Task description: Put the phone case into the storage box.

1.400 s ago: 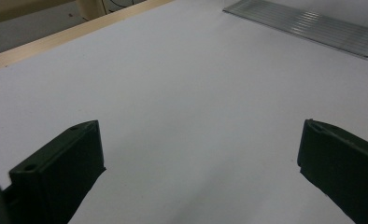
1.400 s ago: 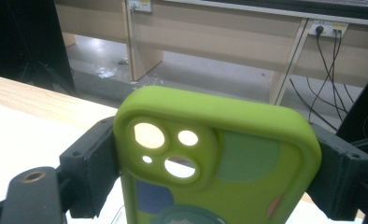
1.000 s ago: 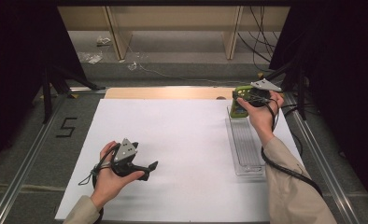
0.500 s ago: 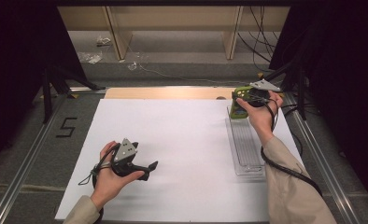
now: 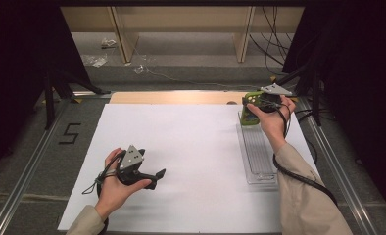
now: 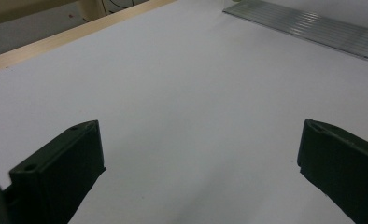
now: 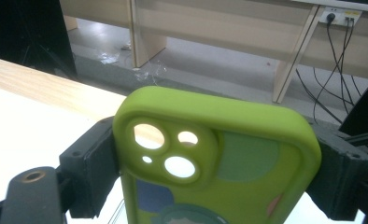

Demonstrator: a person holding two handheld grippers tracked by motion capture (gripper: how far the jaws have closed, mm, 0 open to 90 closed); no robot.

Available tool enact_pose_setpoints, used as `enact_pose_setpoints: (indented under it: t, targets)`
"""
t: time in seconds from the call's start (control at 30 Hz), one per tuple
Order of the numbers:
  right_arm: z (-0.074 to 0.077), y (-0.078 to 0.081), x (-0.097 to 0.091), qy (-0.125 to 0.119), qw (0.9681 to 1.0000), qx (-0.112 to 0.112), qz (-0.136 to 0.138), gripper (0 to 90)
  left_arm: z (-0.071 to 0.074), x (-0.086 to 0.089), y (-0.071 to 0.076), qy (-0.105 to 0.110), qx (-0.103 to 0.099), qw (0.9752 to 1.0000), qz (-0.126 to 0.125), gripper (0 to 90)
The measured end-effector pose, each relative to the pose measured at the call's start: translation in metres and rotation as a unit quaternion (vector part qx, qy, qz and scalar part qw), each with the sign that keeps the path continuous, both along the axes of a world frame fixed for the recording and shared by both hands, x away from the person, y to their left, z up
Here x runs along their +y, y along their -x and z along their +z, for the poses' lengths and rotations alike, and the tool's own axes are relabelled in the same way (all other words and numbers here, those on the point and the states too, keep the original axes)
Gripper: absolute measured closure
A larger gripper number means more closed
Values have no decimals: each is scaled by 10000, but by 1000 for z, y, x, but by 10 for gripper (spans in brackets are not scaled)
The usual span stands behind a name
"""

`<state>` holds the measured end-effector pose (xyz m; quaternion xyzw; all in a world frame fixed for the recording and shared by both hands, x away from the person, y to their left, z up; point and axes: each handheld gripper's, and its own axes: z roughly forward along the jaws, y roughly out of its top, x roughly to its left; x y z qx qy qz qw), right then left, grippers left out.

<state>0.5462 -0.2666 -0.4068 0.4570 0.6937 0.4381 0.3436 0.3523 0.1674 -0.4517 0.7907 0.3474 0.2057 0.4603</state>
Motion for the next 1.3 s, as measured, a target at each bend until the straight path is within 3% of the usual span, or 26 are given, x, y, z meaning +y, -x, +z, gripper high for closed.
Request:
enact_pose_setpoints:
  t: [1.3]
  targets:
    - [-8, -5, -1, 31, 9999, 167, -25, 163, 0, 0, 0, 7, 4, 10000, -4, 0]
